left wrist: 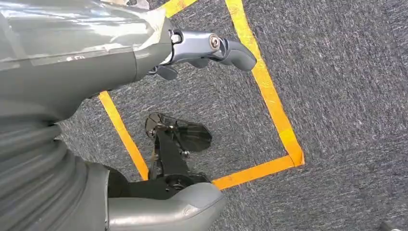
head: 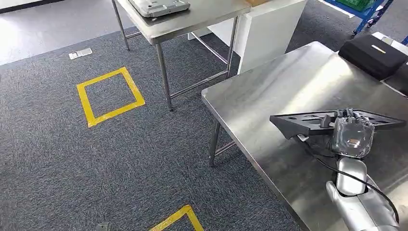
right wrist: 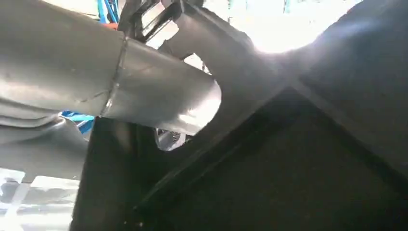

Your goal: Take the parts from the cabinet and place them on the table.

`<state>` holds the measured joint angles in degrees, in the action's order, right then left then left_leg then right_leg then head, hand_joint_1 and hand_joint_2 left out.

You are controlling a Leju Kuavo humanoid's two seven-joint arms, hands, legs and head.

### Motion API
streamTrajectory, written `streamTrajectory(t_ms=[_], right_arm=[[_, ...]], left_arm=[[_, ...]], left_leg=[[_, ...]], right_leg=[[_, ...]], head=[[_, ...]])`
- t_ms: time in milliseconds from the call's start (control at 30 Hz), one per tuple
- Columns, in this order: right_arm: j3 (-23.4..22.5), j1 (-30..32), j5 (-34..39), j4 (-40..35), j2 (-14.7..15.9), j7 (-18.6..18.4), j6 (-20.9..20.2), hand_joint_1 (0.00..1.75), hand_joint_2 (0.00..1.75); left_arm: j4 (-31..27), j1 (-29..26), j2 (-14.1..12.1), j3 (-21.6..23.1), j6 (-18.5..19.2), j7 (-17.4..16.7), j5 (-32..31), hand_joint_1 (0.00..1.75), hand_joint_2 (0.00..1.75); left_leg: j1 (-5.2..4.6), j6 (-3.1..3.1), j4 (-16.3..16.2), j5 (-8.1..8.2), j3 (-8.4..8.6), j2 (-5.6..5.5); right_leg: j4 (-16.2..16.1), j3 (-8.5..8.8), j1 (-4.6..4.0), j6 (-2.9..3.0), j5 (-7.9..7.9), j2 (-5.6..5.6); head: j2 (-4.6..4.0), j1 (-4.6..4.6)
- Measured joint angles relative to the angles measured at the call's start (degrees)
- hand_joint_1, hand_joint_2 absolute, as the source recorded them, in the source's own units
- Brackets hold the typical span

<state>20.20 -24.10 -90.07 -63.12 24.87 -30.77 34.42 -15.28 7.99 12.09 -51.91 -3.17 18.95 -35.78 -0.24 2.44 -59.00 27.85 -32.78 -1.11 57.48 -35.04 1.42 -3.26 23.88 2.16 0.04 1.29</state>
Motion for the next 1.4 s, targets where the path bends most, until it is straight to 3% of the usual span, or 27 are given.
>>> streamTrajectory(t_ms=[733, 767, 867, 900, 1067, 1400], right_arm=[[0.00, -0.20, -0.02, 1.09, -0.66, 0.02, -0.02, 1.75, 0.00], [0.02, -0.72, 0.13, 1.20, -0.77, 1.56, -1.54, 1.75, 0.00], [-0.81, -12.51, 0.15, 9.75, -2.14, 17.90, -18.42, 1.75, 0.00], [-1.47, -16.13, 0.07, 12.51, -2.27, 20.33, -21.89, 1.75, 0.00], [-1.90, -25.60, 0.04, 21.11, -3.60, 21.14, -20.37, 1.75, 0.00], [-1.90, -27.33, 0.04, 25.40, -5.05, 21.14, -20.02, 1.75, 0.00]], left_arm=[[0.00, -0.04, 0.00, 0.00, 0.00, 0.02, 0.00, 0.00, 1.75], [0.00, -0.08, 0.00, 0.00, 0.13, 0.02, 0.02, 0.00, 1.75], [-0.02, -0.04, -0.17, -0.24, 1.31, -0.09, 0.24, 0.00, 1.75], [-0.02, 0.15, -0.22, -0.35, 1.42, -0.09, 0.24, 0.00, 1.75], [-0.02, -0.16, -0.26, -0.92, 1.73, -0.09, -0.11, 0.00, 1.75], [-0.02, -0.16, -0.39, -1.13, 1.73, -0.09, -0.17, 0.00, 1.75]], left_leg=[[0.00, 0.00, 0.00, 0.00, -0.01, 0.00], [0.01, 0.01, 0.02, 0.00, -0.25, -0.04], [-0.28, 0.08, -0.01, -0.20, -0.39, 0.76], [-0.29, 0.22, -0.01, -0.39, -0.55, 0.81], [-0.23, 0.23, -0.03, -0.56, -0.66, 0.20], [-0.23, 0.22, -0.03, -0.56, -0.74, 0.16]], right_leg=[[0.00, -0.01, 0.00, 0.00, 0.00, 0.00], [0.05, 0.07, 0.04, 0.00, 0.00, -0.04], [0.11, -0.73, 0.29, -0.18, -0.46, 0.65], [0.08, -0.85, 0.31, -0.31, -0.56, 0.65], [0.09, -0.81, 0.25, -0.32, -0.58, 0.20], [0.09, -0.83, 0.26, -0.33, -0.57, 0.15]], head=[[0.00, 0.00], [0.00, 0.02], [0.00, 0.00], [0.00, -0.09], [0.00, 0.04], [0.00, 0.00]])
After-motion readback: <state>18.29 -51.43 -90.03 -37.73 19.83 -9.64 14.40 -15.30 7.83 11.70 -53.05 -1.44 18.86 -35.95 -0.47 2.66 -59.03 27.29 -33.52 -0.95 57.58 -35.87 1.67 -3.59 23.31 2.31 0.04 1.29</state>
